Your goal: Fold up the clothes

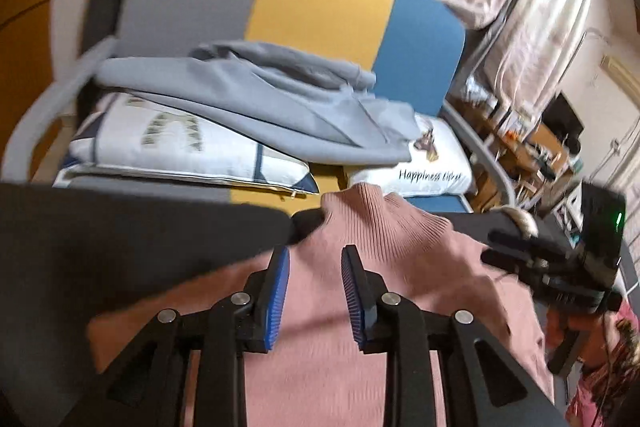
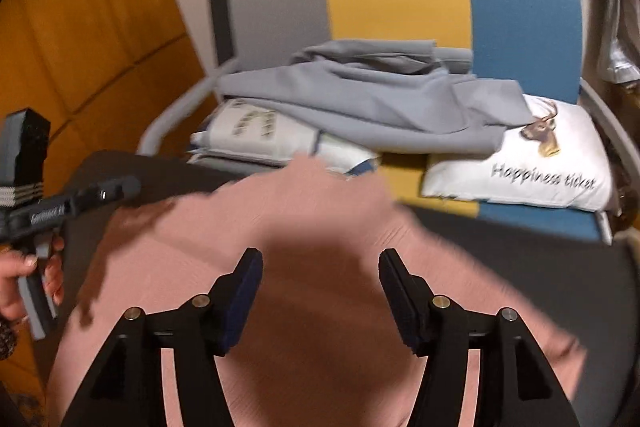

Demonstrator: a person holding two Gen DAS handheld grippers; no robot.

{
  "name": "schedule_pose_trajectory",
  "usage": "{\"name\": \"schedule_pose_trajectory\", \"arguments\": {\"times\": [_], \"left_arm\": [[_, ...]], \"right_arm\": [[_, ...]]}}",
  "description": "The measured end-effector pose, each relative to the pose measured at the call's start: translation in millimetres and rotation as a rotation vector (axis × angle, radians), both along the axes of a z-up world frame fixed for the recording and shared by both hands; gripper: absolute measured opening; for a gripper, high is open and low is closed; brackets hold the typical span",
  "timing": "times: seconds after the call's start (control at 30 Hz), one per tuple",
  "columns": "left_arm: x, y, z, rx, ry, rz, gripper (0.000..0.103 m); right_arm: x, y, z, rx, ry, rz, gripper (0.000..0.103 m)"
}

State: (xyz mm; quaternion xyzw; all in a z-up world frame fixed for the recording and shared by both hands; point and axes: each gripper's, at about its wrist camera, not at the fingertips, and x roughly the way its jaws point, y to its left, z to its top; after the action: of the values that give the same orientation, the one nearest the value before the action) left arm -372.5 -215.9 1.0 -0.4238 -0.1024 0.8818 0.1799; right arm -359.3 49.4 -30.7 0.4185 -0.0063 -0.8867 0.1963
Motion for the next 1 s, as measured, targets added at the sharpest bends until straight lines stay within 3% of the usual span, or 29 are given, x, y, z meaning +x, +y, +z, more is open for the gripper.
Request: {"name": "schedule_pose_trajectory", "arguments": {"times": [0.2, 0.4, 0.47, 0.53, 0.57, 0.6, 0.63, 0.67, 0.83, 1.0], "left_arm": [[-66.5, 44.7, -33.3, -0.043, -0.137, -0.089, 0.029], [-95.6, 76.0, -60.3, -0.166, -0.167, -0.221, 0.049], [-94.0, 76.6, -65.6, -0.146, -0.131, -0.230, 0.055], [-93.7, 74.9, -67.3, -0.129, -0.117, -0.223, 0.056], [-93.7, 73.7, -67.3, -0.124, -0.117, -0.217, 0.055], [-93.8, 72.5, -67.3, -0.118, -0.118, -0.211, 0.043], [-94.3, 71.0, -66.3, -0.104, -0.122, -0.203, 0.019], [-95.4, 68.9, -63.4, -0.079, -0.132, -0.193, 0.007], [-71.7, 67.4, -31.3, -0.077, -0.034, -0.222, 0.006], [-18.3, 43.4, 14.1, 0.067, 0.095, -0.193, 0.005]], "right_arm": [[-83.9, 6.8, -30.6, 0.011, -0.133, -0.041, 0.062], [-121.6, -2.1, -62.8, -0.008, -0.221, 0.041, 0.062], [-123.8, -6.8, -66.0, -0.008, -0.210, 0.071, 0.050], [-122.7, -7.7, -65.7, -0.030, -0.201, 0.078, 0.014], [-122.4, -8.4, -64.9, -0.045, -0.204, 0.073, 0.012], [-122.0, -9.2, -64.0, -0.055, -0.207, 0.066, 0.012], [-121.0, -10.7, -62.2, -0.048, -0.207, 0.055, 0.011], [-119.4, -11.3, -58.7, -0.055, -0.202, 0.051, 0.011], [-97.8, -6.7, -21.2, -0.093, -0.136, 0.053, 0.011], [-48.5, 5.4, 21.7, -0.162, -0.064, 0.082, 0.011]]}}
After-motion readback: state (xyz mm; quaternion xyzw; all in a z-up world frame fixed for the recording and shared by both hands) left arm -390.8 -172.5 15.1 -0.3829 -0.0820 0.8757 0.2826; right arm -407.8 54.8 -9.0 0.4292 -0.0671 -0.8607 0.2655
